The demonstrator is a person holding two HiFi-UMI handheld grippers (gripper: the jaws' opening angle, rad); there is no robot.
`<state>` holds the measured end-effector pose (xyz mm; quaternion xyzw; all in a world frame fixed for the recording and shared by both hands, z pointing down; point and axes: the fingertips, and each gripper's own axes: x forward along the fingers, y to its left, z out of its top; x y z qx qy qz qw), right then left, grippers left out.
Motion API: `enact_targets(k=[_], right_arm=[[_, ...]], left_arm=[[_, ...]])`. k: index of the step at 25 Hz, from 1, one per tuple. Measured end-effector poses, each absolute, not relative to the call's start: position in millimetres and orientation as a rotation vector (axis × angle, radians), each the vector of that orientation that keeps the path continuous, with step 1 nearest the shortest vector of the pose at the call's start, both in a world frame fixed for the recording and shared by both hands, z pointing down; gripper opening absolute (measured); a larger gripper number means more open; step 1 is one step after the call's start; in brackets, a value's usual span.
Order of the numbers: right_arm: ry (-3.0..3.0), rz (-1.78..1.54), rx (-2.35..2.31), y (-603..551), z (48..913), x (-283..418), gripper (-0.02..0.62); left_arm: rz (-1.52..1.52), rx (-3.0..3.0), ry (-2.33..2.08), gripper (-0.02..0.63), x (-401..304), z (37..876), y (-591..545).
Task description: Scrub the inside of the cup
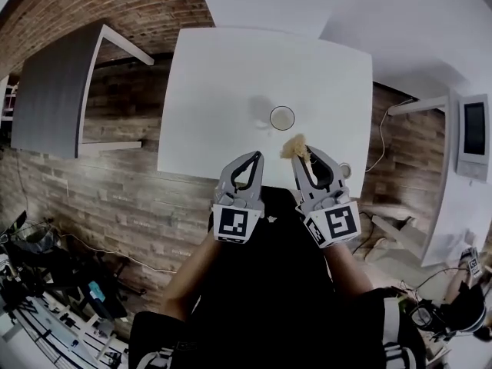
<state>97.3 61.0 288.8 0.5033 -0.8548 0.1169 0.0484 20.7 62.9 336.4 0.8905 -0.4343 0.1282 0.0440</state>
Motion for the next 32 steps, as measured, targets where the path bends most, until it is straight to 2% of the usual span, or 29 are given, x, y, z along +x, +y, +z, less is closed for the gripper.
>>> enact_targets(k=[11,22,29,32], right_arm=[[-2.506,0.475,1.585,8.9,347.2,100.5,0.064],[-2.433,0.541,1.605,-51.5,409.5,104.4,0.064],[-2.372,0.539,1.625,-75.8,440.0,106.2,0.064],[-2.355,0.564,1.602,-86.5,454.2,103.0,0.064]], left_arm=[[0.609,2.676,-1.125,0.007,37.5,442.3,22.7],[0.791,2.675,-0.962,0.117,64.2,533.2,-16.4],[0.829,2.636,-0.966,0.114,70.9,554.3,-29.8],[0.81,2.622,-1.003,0.08,71.0,554.2,-45.9]])
